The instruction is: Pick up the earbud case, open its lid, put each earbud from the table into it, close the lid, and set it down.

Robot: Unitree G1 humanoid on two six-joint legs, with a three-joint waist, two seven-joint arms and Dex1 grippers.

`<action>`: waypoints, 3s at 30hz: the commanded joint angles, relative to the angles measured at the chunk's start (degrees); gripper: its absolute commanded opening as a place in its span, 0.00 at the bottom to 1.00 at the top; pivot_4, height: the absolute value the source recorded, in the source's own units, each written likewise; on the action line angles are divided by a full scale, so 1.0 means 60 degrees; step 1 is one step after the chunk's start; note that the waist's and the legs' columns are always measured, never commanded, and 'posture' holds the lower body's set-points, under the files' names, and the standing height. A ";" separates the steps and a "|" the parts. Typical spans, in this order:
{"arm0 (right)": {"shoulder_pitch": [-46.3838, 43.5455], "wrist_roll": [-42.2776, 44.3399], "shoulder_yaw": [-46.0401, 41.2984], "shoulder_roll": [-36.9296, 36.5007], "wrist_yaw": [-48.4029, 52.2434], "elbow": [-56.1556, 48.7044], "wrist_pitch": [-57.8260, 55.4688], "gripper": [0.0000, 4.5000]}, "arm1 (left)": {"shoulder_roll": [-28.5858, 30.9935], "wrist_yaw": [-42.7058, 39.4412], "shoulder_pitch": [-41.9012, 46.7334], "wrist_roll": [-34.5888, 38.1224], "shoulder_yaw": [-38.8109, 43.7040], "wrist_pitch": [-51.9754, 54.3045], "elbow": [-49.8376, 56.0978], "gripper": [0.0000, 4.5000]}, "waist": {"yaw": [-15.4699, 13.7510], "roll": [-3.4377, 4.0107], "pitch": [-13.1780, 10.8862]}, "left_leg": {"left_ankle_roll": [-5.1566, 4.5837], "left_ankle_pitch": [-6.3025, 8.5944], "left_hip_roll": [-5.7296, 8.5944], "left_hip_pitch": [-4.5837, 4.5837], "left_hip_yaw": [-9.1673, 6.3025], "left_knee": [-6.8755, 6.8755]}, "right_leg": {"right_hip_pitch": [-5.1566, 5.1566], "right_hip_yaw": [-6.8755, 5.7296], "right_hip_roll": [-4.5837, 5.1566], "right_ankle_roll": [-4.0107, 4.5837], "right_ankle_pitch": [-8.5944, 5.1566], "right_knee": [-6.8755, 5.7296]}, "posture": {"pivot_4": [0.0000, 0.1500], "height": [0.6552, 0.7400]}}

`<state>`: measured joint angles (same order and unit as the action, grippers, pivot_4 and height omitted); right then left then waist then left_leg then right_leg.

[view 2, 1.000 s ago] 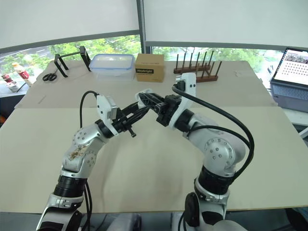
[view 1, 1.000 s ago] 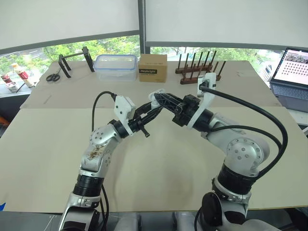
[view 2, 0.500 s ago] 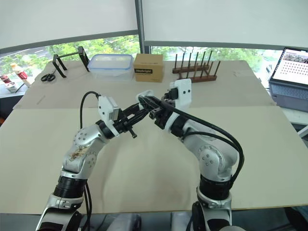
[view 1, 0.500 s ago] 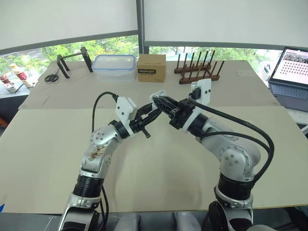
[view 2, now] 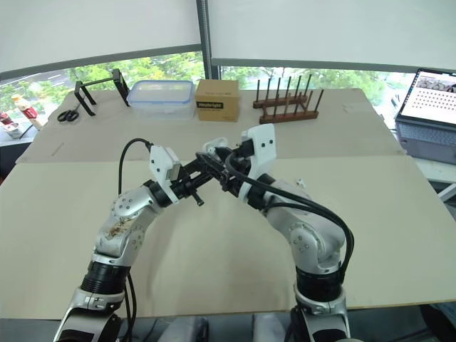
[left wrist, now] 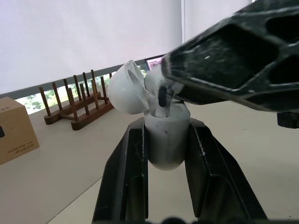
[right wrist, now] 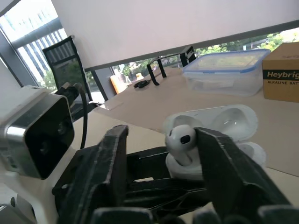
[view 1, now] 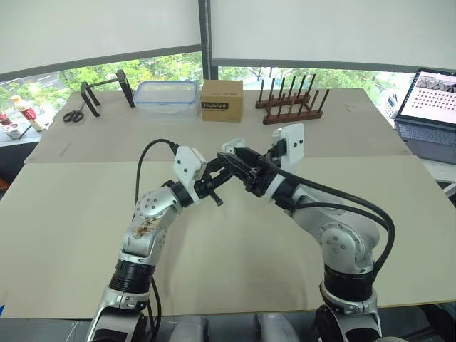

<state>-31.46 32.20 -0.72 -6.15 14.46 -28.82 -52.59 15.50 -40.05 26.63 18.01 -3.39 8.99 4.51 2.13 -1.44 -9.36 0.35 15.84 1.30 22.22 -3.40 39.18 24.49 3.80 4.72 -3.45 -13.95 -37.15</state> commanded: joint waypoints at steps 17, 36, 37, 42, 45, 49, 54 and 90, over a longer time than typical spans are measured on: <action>0.3968 -0.0978 -0.2406 -0.6033 0.2543 -0.0381 0.1485 0.99 | 0.0572 -0.0550 -0.0422 0.0529 0.0436 -0.0041 0.0546 0.12 | -0.0203 -0.0005 -0.0003 | -0.0017 0.0008 -0.0004 -0.0015 0.0043 0.0000 | -0.0042 -0.0004 -0.0002 -0.0003 -0.0002 0.0031 | 1.00 1.00; 0.4623 -0.2040 -0.2449 -0.5626 0.2351 0.1236 0.2739 1.00 | 0.0609 -0.0789 -0.0533 0.0849 0.0344 0.0206 0.0639 0.12 | -0.0188 -0.0006 -0.0003 | -0.0017 0.0008 -0.0036 -0.0043 0.0065 0.0001 | -0.0064 0.0028 -0.0037 -0.0002 -0.0002 0.0026 | 1.00 1.00; 0.4270 -0.2185 -0.2161 -0.5538 0.2322 0.1490 0.2779 1.00 | 0.0608 -0.0781 -0.0528 0.0846 0.0338 0.0216 0.0643 0.12 | -0.0188 -0.0005 -0.0003 | -0.0017 0.0008 -0.0037 -0.0042 0.0065 0.0000 | -0.0062 0.0028 -0.0038 -0.0002 -0.0002 0.0026 | 1.00 1.00; 0.2580 -0.2800 -0.1196 -0.4946 0.2101 0.3161 0.3258 1.00 | 0.0613 -0.0732 -0.0558 0.0812 0.0286 0.0261 0.0716 0.12 | -0.0238 -0.0005 -0.0003 | -0.0016 0.0007 -0.0033 -0.0028 0.0066 0.0001 | -0.0055 0.0020 -0.0035 0.0000 -0.0002 0.0030 | 1.00 1.00; 0.1815 -0.3133 -0.0897 -0.4655 0.2101 0.4184 0.3701 1.00 | 0.0626 -0.0715 -0.0603 0.0806 0.0275 0.0291 0.0771 0.12 | -0.0247 -0.0005 -0.0003 | -0.0016 0.0007 -0.0026 -0.0032 0.0065 0.0005 | -0.0056 0.0031 -0.0026 -0.0002 -0.0001 0.0029 | 1.00 1.00; 0.0548 -0.3629 -0.0618 -0.4174 0.1985 0.6563 0.4769 1.00 | 0.0678 -0.0699 -0.0666 0.0803 0.0268 0.0347 0.0877 0.12 | -0.0214 -0.0004 -0.0003 | -0.0015 0.0007 -0.0031 -0.0031 0.0071 0.0004 | -0.0050 0.0024 -0.0033 0.0000 0.0000 0.0026 | 1.00 1.00; -0.0300 -0.4107 -0.0508 -0.3968 0.2021 0.8896 0.5938 1.00 | 0.0719 -0.0681 -0.0699 0.0791 0.0261 0.0377 0.0932 0.12 | -0.0210 -0.0003 -0.0002 | -0.0015 0.0007 -0.0033 -0.0030 0.0075 0.0003 | -0.0047 0.0025 -0.0034 0.0001 0.0001 0.0023 | 1.00 1.00; 0.5455 -0.3610 -0.0103 -1.0077 1.0831 0.4361 1.0242 0.07 | 0.0509 -0.0318 -0.1569 0.0947 -0.0149 0.1031 0.2096 0.12 | -0.0240 0.0010 -0.0004 | -0.0020 0.0010 -0.0040 -0.0067 0.0084 0.0007 | -0.0092 0.0022 -0.0041 -0.0001 -0.0002 0.0034 | 1.00 1.00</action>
<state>0.71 10.24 0.84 -65.44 77.49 -3.13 5.32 18.72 -42.27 16.94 22.84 -4.21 15.25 14.41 0.69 -1.38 -9.39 0.23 15.89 1.05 21.83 -2.90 39.22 23.95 3.93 4.46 -3.46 -13.96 -36.95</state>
